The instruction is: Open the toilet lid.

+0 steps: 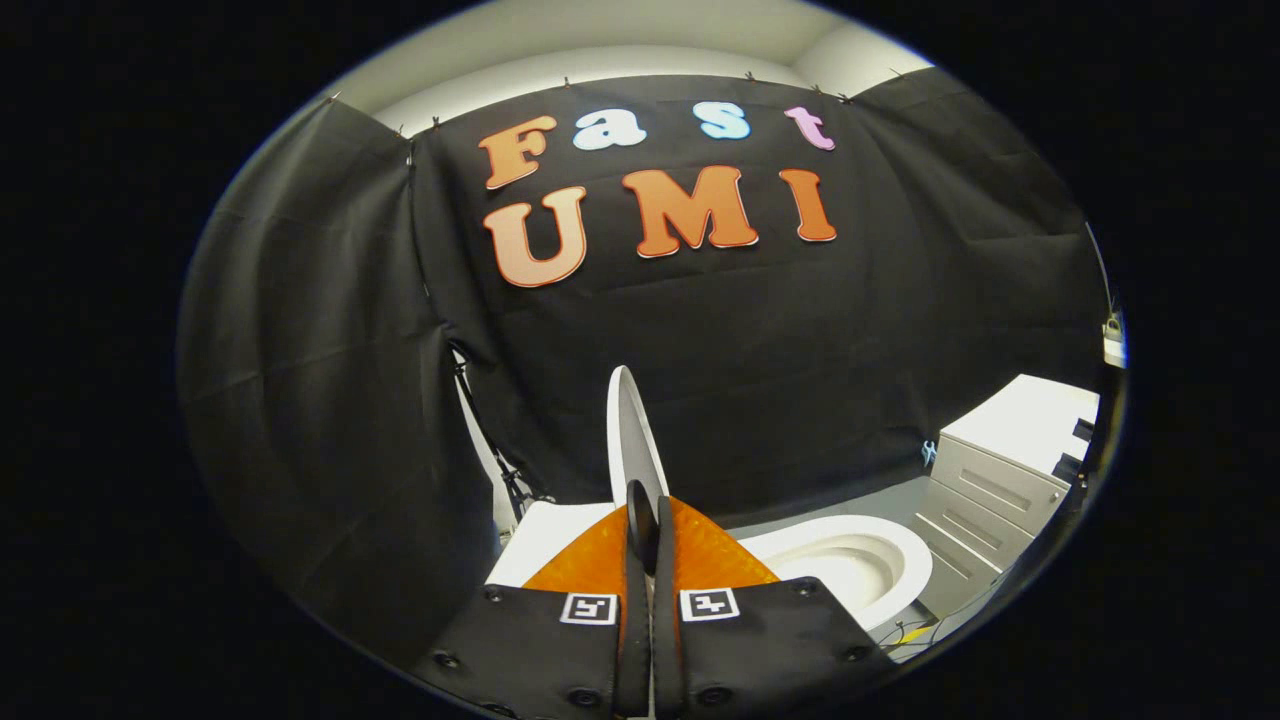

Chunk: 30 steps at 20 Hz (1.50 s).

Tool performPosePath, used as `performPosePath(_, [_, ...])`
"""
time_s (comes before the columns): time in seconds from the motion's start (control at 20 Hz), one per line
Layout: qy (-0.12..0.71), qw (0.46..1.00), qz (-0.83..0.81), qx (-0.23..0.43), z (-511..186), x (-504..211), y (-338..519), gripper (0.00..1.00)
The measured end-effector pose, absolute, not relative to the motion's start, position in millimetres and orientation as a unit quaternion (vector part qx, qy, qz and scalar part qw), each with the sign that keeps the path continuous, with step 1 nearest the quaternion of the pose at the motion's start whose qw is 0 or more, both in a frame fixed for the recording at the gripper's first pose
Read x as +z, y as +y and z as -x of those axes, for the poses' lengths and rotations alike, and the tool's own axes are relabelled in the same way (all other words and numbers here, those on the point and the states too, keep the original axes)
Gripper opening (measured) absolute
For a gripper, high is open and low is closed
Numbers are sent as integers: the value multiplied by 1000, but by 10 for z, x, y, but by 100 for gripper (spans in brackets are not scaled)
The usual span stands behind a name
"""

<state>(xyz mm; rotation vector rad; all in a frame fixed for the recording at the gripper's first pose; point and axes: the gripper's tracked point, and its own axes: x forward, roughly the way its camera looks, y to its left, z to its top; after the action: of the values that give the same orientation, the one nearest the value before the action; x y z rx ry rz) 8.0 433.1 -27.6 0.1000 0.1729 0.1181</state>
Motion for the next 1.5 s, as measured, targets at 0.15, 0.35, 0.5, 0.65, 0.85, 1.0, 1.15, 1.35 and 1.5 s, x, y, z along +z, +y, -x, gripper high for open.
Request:
performPosePath(0.15, [88, 993, -46, 68, -77, -295, 4481, 10])
performPosePath(0.35, [85, 993, -14, 87, -9, -355, 4716, 10])
performPosePath(0.5, [87, 992, -7, 95, 17, -395, 4809, 10])
performPosePath(0.65, [88, 991, 6, 103, 28, -413, 4920, 10])
performPosePath(0.85, [87, 989, 34, 112, 52, -481, 5071, 10])
performPosePath(1.0, [87, 988, 45, 117, 70, -503, 5130, 10])
performPosePath(1.15, [85, 988, 53, 114, 61, -508, 5130, 10])
performPosePath(1.35, [102, 985, 40, 132, 97, -587, 5231, 19])
performPosePath(1.5, [98, 986, 27, 130, 144, -493, 5191, 39])
